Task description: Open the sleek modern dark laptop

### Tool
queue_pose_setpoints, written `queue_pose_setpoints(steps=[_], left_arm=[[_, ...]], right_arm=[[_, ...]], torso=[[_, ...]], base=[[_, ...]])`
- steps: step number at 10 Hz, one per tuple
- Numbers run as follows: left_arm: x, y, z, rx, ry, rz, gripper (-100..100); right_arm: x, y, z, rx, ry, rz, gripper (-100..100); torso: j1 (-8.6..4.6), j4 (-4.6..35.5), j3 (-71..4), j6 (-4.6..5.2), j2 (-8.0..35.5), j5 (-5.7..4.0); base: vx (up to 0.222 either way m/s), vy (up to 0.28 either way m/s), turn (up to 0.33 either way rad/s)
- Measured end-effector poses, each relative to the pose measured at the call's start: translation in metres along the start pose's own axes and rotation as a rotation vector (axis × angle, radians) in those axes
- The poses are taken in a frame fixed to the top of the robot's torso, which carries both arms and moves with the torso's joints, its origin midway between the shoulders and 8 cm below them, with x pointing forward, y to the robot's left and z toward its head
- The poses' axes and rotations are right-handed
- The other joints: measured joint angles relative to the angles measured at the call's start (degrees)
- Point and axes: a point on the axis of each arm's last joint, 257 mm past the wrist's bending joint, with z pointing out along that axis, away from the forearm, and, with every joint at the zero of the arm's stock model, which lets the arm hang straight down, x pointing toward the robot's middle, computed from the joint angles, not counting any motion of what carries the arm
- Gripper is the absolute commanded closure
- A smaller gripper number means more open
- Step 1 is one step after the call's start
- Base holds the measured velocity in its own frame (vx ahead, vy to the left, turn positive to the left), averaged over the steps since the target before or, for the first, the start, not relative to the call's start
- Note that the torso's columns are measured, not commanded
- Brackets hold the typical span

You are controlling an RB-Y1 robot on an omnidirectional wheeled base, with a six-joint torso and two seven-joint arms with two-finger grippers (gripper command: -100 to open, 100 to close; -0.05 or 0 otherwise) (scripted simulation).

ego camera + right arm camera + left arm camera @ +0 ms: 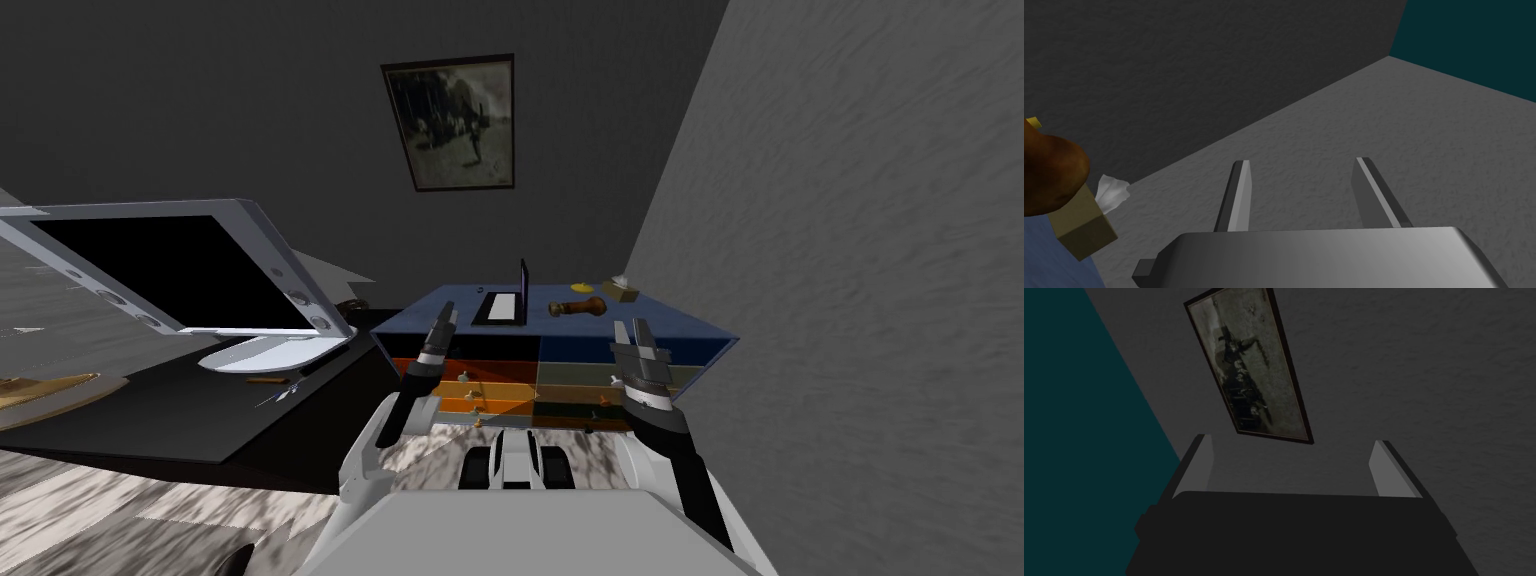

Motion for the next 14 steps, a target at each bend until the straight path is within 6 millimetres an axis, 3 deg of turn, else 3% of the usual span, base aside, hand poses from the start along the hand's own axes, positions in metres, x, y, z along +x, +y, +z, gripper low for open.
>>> queue_pose_setpoints(steps=[9, 14], left_arm=[[0.023, 0.046, 0.059, -0.077, 0.058, 0.023, -100], [0.031, 0.062, 0.094, -0.115, 0.074, 0.032, -100]], right_arm=[[0.0, 0.0, 0.0, 0.0, 0.0, 0.0, 0], [0.0, 0.0, 0.0, 0.0, 0.0, 0.0, 0]], torso=[[-0.05, 0.01, 0.03, 0.01, 0.07, 0.0], [0.0, -0.02, -0.04, 0.0, -0.06, 0.0]], base=[[-0.051, -0.029, 0.006], [-0.05, -0.03, 0.006]])
